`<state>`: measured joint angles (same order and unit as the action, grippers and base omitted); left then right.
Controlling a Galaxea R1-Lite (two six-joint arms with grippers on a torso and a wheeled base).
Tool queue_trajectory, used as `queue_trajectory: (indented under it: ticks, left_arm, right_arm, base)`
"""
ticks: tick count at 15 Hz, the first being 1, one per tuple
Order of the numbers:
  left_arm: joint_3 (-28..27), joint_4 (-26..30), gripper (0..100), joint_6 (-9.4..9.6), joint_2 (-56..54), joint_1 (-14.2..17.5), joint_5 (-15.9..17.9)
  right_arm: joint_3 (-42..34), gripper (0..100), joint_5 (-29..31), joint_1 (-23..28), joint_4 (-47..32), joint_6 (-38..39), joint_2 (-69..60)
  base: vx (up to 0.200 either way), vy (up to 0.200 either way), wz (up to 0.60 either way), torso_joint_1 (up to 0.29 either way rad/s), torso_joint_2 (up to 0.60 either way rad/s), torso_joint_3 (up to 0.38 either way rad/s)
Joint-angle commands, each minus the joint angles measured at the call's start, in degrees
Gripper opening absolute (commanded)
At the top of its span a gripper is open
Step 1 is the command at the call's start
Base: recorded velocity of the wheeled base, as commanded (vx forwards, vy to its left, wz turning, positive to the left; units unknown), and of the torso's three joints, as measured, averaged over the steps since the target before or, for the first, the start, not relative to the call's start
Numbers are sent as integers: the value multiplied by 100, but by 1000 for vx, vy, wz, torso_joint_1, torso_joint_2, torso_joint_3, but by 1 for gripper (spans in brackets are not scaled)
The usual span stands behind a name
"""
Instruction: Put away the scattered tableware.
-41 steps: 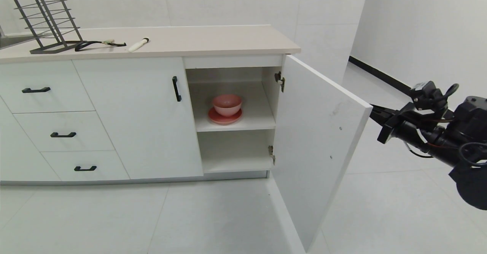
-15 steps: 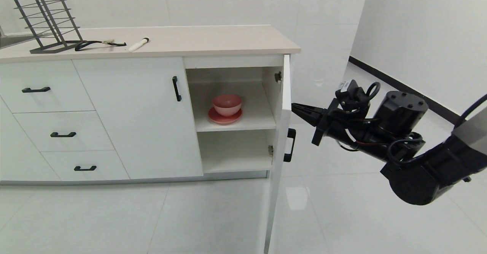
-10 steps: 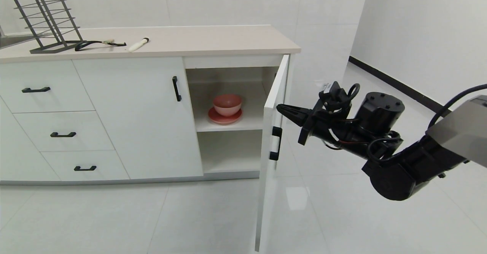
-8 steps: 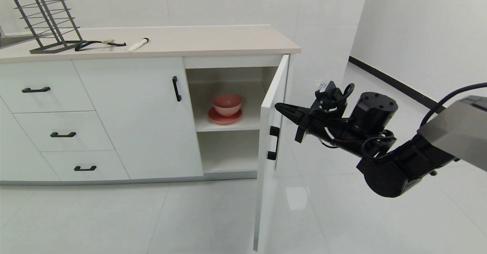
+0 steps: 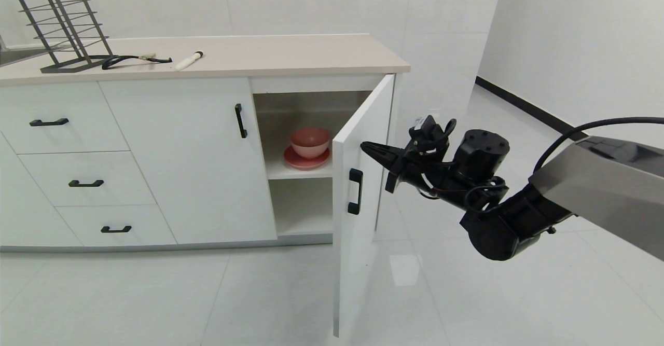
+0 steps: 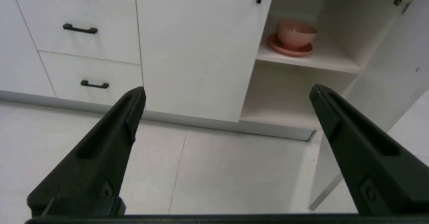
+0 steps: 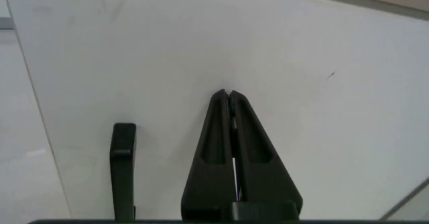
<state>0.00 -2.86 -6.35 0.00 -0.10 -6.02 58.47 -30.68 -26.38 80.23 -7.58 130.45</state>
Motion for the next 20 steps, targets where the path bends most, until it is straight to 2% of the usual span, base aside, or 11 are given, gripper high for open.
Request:
queue_trajectory:
  ticks: [1,5,11,18,19,20]
  left_arm:
    - [0,-4,100,2,0,1,-4]
    - [0,-4,100,2,0,1,-4]
    - [0,-4,100,2,0,1,-4]
    - [0,-4,100,-6,0,1,-4]
    - [0,-4,100,-24,0,1,-4]
    - [0,-4,100,-24,0,1,-4]
  right_arm:
    - [218,0,45,-60,98,29,288]
    - [754,0,177,-139,186,90,639]
    - [2099,0,520,-210,257,187,1492]
    - [2090,0,643,-51,670,389,1299]
    - [1844,0,625,72,687,407,956]
    - [1246,0,625,203,696,442,437]
  base:
    - [0,0,0,0,0,0]
    - [0,0,0,0,0,0]
    - [0,0,0,0,0,0]
    - [0,0,0,0,0,0]
    - [0,0,0,0,0,0]
    - [0,0,0,0,0,0]
